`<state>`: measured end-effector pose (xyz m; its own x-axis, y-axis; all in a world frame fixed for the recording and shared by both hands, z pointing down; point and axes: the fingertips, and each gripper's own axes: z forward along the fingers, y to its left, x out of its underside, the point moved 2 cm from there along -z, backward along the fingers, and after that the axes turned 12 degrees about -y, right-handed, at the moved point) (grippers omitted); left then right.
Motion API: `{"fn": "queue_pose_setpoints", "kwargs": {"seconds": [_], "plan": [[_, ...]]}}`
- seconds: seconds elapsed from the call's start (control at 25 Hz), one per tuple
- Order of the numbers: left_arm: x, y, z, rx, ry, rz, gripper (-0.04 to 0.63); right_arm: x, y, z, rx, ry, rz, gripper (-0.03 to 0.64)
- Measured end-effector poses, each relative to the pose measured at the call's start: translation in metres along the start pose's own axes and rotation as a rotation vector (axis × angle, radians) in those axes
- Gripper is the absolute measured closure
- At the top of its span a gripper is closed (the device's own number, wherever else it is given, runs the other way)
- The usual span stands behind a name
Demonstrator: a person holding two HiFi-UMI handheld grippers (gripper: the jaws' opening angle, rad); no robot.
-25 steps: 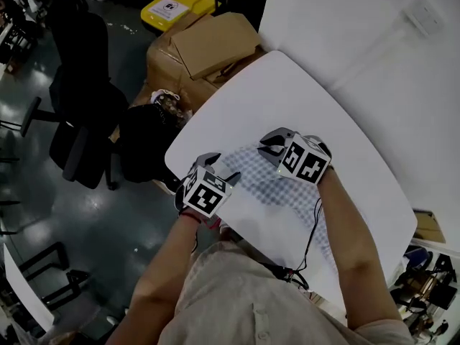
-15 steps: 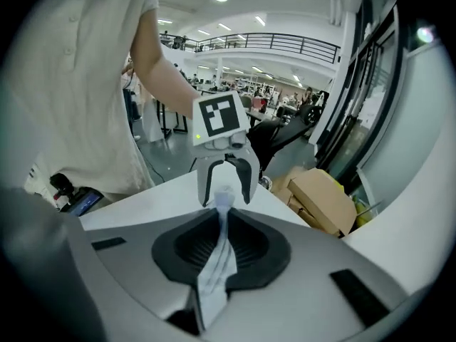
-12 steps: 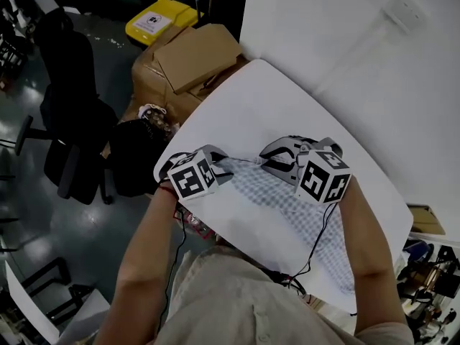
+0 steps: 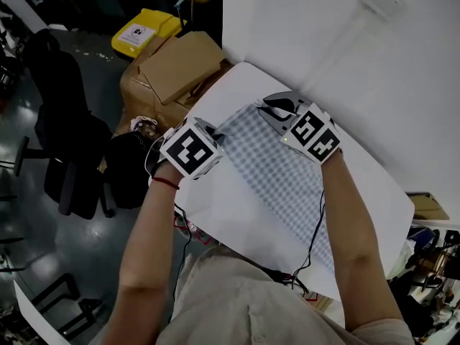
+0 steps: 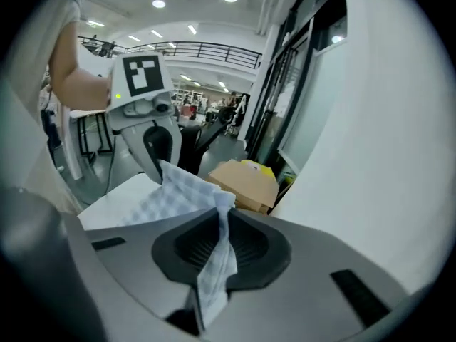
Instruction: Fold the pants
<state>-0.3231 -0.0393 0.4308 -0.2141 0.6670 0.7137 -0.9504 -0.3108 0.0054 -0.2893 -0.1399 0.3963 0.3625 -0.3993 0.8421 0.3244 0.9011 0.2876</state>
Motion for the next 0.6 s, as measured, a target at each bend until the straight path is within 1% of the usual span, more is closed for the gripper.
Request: {"fn": "queue_pose_setpoints", "kwargs": {"seconds": [0.04, 0.12, 0.24, 0.28, 0.4, 0.52, 0.6], "plan": [[-0.008, 0.008, -0.005, -0.038, 0.022, 0.001, 0.577, -0.004, -0.009, 0.006, 0.024, -0.011, 0.012, 0.569], [-0.017, 0.022, -0.018, -0.1, 0.07, -0.001, 0.575, -0.016, -0.022, 0.016, 0.041, -0.037, 0.013, 0.569], [-0.028, 0.043, -0.045, -0.182, 0.108, 0.017, 0.575, -0.041, -0.037, 0.027, 0.022, -0.1, 0.017, 0.569], [-0.031, 0.046, -0.052, -0.187, 0.109, 0.013, 0.575, -0.049, -0.041, 0.029, 0.01, -0.117, 0.022, 0.569], [-0.039, 0.039, -0.059, -0.157, 0.084, -0.022, 0.575, -0.062, -0.046, 0.028, -0.024, -0.136, 0.026, 0.569], [-0.04, 0.028, -0.054, -0.133, 0.078, -0.026, 0.575, -0.059, -0.044, 0.018, -0.048, -0.129, 0.024, 0.569], [-0.043, 0.018, -0.049, -0.102, 0.071, -0.026, 0.575, -0.053, -0.042, 0.009, -0.053, -0.125, 0.031, 0.568]]}}
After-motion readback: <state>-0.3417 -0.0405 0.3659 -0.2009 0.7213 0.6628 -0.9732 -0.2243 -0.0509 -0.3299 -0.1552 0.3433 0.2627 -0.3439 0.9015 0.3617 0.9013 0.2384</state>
